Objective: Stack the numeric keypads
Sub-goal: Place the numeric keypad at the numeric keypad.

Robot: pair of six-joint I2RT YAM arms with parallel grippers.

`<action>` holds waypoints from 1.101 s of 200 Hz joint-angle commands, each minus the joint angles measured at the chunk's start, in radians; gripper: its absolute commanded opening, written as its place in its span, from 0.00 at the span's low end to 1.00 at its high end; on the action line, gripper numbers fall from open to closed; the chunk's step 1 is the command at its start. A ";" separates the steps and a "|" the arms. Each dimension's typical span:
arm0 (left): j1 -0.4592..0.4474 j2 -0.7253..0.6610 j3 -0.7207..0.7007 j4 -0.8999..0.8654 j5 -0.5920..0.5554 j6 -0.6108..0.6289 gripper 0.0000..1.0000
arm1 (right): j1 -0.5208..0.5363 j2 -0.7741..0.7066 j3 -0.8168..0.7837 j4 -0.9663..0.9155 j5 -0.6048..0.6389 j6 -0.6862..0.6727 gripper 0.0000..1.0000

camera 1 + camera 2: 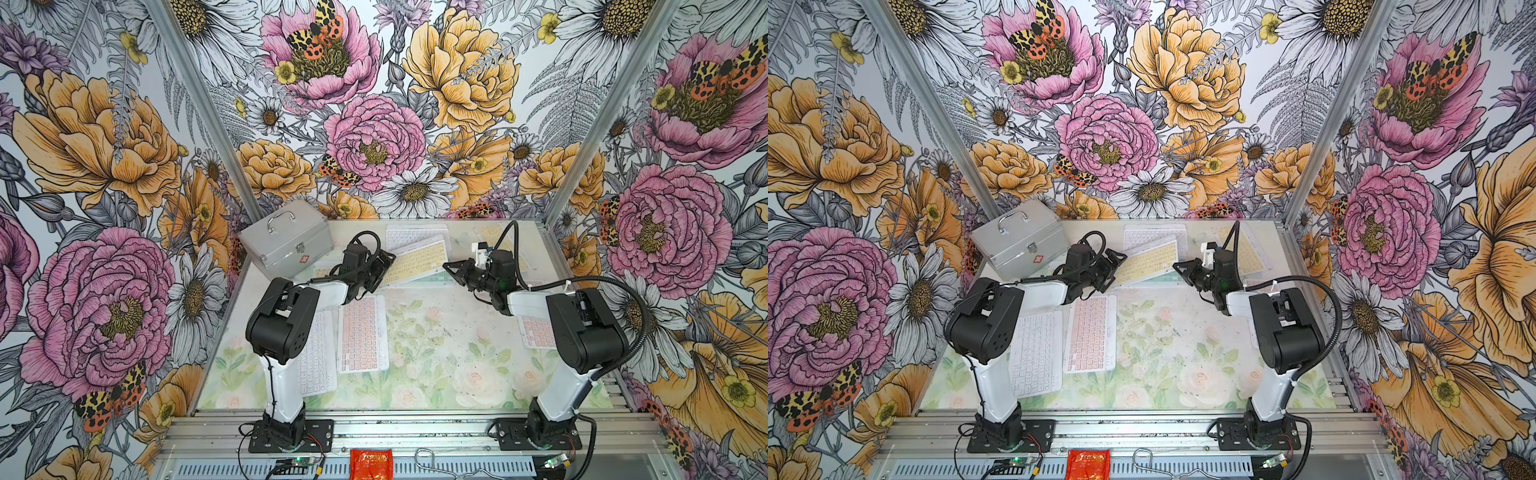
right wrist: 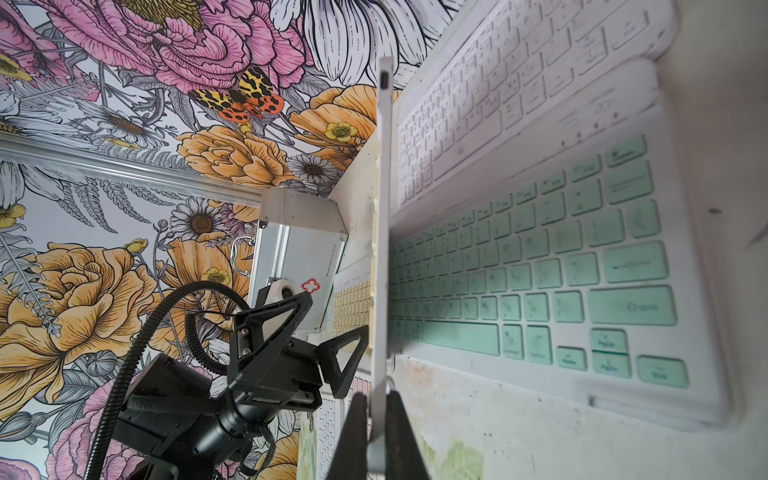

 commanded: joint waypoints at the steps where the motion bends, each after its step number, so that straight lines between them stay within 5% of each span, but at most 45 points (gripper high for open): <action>1: 0.019 0.022 0.062 -0.075 0.004 0.074 0.99 | -0.022 0.021 0.031 0.078 -0.020 -0.010 0.00; 220: 0.008 0.153 0.256 -0.218 -0.011 0.169 0.99 | -0.095 0.175 -0.024 0.243 -0.039 0.088 0.00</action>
